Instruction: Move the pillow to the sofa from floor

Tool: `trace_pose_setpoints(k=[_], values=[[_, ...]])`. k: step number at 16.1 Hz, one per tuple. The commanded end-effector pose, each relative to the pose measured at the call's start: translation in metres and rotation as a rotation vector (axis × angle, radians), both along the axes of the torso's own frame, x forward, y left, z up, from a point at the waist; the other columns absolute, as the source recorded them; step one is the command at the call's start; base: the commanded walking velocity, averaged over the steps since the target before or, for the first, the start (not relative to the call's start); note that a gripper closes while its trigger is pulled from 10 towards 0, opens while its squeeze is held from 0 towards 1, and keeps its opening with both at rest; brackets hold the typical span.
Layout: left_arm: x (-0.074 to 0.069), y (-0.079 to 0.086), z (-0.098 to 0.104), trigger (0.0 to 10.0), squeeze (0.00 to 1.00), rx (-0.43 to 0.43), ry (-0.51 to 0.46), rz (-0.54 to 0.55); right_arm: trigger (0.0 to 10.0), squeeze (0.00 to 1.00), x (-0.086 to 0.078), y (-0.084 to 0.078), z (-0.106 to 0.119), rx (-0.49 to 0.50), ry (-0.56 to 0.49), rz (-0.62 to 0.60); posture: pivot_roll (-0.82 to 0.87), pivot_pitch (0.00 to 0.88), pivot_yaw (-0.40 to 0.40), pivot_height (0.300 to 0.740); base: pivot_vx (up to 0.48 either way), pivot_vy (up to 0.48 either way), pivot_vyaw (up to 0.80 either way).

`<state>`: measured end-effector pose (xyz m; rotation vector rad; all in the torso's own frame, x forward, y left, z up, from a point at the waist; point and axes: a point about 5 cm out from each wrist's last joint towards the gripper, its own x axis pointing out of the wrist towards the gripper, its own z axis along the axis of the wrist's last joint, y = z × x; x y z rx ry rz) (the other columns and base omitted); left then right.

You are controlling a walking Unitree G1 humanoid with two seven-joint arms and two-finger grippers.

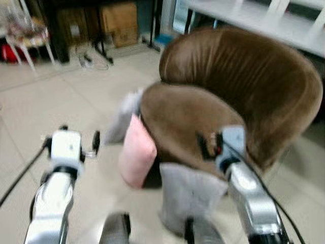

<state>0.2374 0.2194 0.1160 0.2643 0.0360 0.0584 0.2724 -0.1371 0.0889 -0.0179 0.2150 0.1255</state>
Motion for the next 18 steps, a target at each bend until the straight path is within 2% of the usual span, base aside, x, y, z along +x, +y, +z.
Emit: trace_pose_setpoints(k=[1, 5, 6, 7, 11, 14, 16, 18], values=[[0.002, -0.009, 0.001, 10.0, 0.0, -0.013, -0.008, -0.036, 10.0, 0.0, 0.001, -0.013, 0.001, -0.019, -0.007, -0.036, 0.04, 0.0, -0.059, 0.63, 0.33, 0.0, 0.0], [0.002, -0.01, 0.001, 10.0, 0.0, -0.026, -0.01, -0.038, 10.0, 0.0, 0.0, -0.01, 0.0, 0.028, -0.001, -0.014, 0.03, 0.0, -0.051, 0.63, 0.23, 0.0, 0.0], [0.003, -0.013, -0.004, 10.0, 0.0, -0.05, 0.036, -0.052, 10.0, 0.0, 0.0, -0.01, -0.002, 0.026, 0.016, -0.018, 0.03, 0.0, -0.051, 0.626, 0.0, 0.0, 0.0], [0.003, -0.015, -0.008, 10.0, 0.0, -0.034, 0.073, -0.061, 10.0, 0.0, 0.0, -0.01, -0.002, 0.027, 0.016, -0.023, 0.03, 0.0, -0.05, 0.617, 0.0, 0.0, 0.0], [0.001, -0.015, -0.008, 10.0, 0.0, -0.068, 0.054, -0.075, 10.0, 0.0, 0.0, -0.012, -0.002, 0.032, 0.012, -0.023, 0.03, 0.0, -0.047, 0.582, 0.0, 0.0, 0.0], [0.002, -0.019, -0.007, 10.0, 0.0, -0.038, 0.064, -0.106, 10.0, 0.0, 0.0, -0.011, -0.003, 0.031, 0.014, -0.019, 0.03, 0.0, -0.046, 0.547, 0.0, 0.0, 0.0], [0.003, -0.018, -0.006, 10.0, 0.0, -0.028, 0.062, -0.094, 10.0, 0.0, 0.0, -0.011, -0.003, 0.032, 0.015, -0.018, 0.03, 0.0, -0.046, 0.537, 0.0, 0.0, 0.0], [0.005, -0.014, -0.001, 10.0, 0.0, -0.044, 0.01, -0.054, 10.0, 0.0, -0.001, -0.011, -0.004, 0.035, 0.021, -0.019, 0.03, 0.0, -0.048, 0.517, 0.0, 0.0, 0.0]])
